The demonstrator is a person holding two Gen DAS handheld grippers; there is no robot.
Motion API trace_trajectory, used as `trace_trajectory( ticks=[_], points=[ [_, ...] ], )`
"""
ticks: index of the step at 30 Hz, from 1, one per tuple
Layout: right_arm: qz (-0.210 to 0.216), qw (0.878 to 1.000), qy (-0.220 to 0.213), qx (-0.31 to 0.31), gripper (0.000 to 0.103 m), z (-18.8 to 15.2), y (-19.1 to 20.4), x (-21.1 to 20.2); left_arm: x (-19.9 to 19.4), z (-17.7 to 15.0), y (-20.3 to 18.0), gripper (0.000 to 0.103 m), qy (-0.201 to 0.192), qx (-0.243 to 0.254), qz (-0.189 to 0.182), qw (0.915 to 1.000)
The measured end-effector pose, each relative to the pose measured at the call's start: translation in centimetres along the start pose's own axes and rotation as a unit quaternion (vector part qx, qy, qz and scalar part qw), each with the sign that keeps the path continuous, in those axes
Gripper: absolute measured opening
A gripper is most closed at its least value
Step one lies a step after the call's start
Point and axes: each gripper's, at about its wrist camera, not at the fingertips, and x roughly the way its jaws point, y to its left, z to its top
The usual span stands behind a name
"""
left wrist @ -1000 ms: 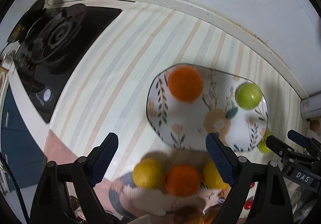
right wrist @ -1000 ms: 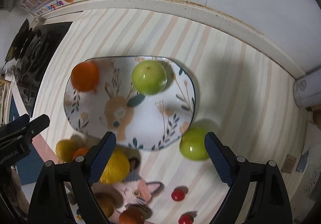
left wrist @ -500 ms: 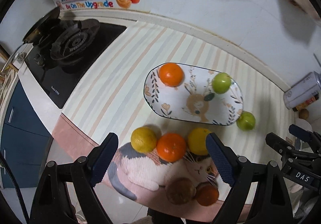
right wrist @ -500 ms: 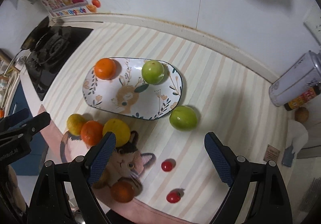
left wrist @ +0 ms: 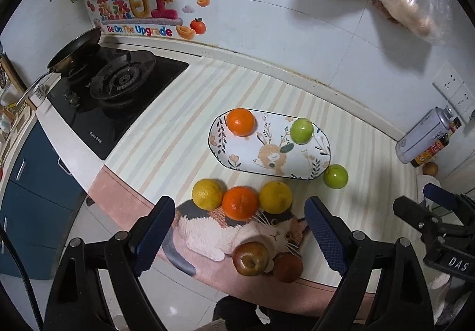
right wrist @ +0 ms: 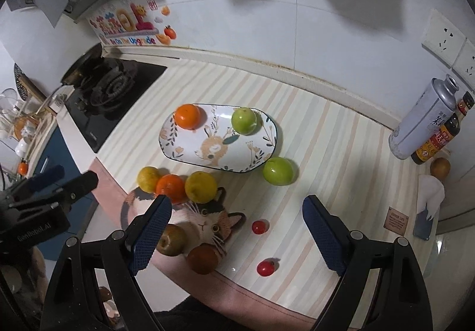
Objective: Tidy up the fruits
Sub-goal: 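Grasp a brown apple with the left gripper while the right gripper grasps an orange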
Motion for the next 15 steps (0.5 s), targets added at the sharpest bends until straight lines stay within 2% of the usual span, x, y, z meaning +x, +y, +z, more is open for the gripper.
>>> trace_trajectory(
  ticks=[3, 6, 7, 8, 12, 15],
  points=[
    [0.007, 1.000, 0.000, 0.005, 0.092, -0.2, -0.3, -0.4, -0.2, -0.6, -0.1, 0.089, 0.006, 0.000, -0.006, 1.0000],
    [0.019, 0.999, 0.026, 0.025, 0.092, -0.8, -1.6, 1.1, 0.6, -1.2, -0.3, 0.090, 0.018, 0.000, -0.006, 0.9998],
    [0.023, 0.998, 0.041, 0.035, 0.092, -1.2, -2.2, 2.0, 1.0, -1.4, -0.2, 0.093, 0.026, 0.000, -0.006, 0.9996],
    [0.028, 0.997, 0.055, 0.046, 0.092, -1.6, -2.8, 2.9, 1.7, -1.6, -0.2, 0.100, 0.035, 0.000, -0.007, 0.9994],
    [0.056, 0.987, 0.120, 0.093, 0.092, -4.1, -5.1, 7.3, 5.7, -3.3, -0.6, 0.100, 0.086, 0.006, -0.004, 0.9963],
    [0.072, 0.976, 0.163, 0.128, 0.092, -6.4, -6.4, 10.6, 9.5, -5.0, -1.2, 0.100, 0.134, 0.014, 0.004, 0.9909]
  ],
)
